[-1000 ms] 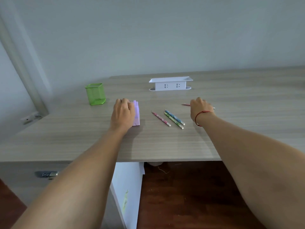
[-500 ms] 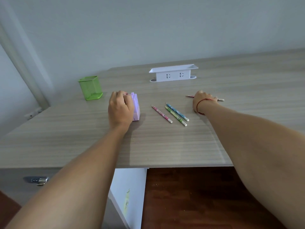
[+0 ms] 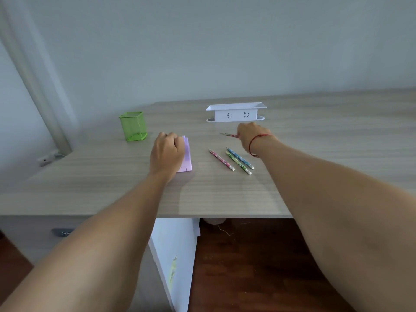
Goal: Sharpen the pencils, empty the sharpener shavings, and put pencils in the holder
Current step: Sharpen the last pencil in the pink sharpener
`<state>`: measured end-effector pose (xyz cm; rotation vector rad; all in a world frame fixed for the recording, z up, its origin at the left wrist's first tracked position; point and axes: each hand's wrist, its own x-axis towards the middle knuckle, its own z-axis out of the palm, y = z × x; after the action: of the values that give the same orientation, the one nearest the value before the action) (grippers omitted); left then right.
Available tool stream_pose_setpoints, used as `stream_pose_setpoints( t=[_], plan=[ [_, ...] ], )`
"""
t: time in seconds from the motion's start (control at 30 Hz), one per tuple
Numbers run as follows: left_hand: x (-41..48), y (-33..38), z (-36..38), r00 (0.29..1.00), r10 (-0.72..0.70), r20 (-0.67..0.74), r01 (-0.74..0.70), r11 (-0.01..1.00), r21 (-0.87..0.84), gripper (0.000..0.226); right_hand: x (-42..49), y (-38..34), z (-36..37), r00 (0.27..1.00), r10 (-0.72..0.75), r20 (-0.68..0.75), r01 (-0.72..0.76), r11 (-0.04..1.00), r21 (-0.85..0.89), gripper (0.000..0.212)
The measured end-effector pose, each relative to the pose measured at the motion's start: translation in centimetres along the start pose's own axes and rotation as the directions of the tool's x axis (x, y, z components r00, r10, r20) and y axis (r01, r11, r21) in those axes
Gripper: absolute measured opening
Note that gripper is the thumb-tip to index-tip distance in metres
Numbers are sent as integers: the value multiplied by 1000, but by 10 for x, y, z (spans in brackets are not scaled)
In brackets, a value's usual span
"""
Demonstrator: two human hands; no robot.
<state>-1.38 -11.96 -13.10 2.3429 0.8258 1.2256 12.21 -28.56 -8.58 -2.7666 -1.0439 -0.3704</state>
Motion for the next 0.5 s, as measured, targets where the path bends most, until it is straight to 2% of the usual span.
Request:
stream_pose_setpoints(
  t=[0.13, 0.37, 0.5],
  plan=[
    [-11, -10, -26, 1000, 2, 3, -2, 1000, 24, 30, -14, -31, -6, 977, -200, 69, 185, 967, 177, 19],
    [-12, -17, -49, 983, -62, 170, 71, 996, -46, 32, -36, -72, -10, 961, -266, 69, 248, 948, 199, 18],
    [-11, -16, -48, 975, -107, 194, 128, 987, -98, 36, -42, -82, -11, 965, -256, 58, 247, 960, 129, 24]
  ],
)
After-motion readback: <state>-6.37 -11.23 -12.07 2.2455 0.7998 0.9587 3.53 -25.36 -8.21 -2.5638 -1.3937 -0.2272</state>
